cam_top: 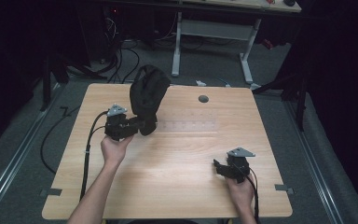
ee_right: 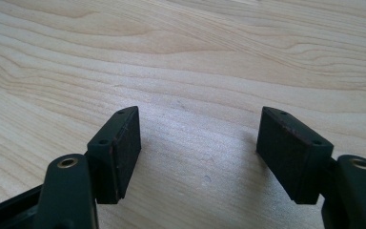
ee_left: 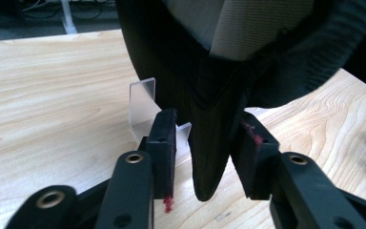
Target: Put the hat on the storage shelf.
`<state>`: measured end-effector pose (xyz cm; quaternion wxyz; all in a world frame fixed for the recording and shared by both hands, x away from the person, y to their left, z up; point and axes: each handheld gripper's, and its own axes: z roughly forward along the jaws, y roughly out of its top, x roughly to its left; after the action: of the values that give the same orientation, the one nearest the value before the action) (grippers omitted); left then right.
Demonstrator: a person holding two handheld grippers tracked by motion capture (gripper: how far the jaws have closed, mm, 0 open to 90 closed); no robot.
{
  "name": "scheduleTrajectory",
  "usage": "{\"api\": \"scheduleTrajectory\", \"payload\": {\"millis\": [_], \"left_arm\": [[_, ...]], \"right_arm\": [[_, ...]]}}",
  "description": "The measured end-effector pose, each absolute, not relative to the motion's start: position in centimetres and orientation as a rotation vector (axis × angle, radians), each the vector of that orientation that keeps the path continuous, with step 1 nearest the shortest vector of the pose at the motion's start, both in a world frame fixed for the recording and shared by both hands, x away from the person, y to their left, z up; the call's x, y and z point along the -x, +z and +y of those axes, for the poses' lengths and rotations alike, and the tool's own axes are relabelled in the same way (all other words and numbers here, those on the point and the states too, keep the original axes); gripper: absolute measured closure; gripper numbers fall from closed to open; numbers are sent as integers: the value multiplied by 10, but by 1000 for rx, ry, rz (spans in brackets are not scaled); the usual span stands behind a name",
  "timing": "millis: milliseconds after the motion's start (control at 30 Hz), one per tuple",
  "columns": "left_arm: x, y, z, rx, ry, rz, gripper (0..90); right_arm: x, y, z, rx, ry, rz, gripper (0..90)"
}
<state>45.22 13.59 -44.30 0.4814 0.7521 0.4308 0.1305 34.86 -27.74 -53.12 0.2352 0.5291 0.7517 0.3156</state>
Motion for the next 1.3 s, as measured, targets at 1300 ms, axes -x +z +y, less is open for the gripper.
{"api": "scheduleTrajectory", "payload": {"millis": [1300], "left_arm": [[-418,-426,165,-1834,346,1039,412]], "right_arm": [[-349,-531,-277,-1453,866,2062,318]]}}
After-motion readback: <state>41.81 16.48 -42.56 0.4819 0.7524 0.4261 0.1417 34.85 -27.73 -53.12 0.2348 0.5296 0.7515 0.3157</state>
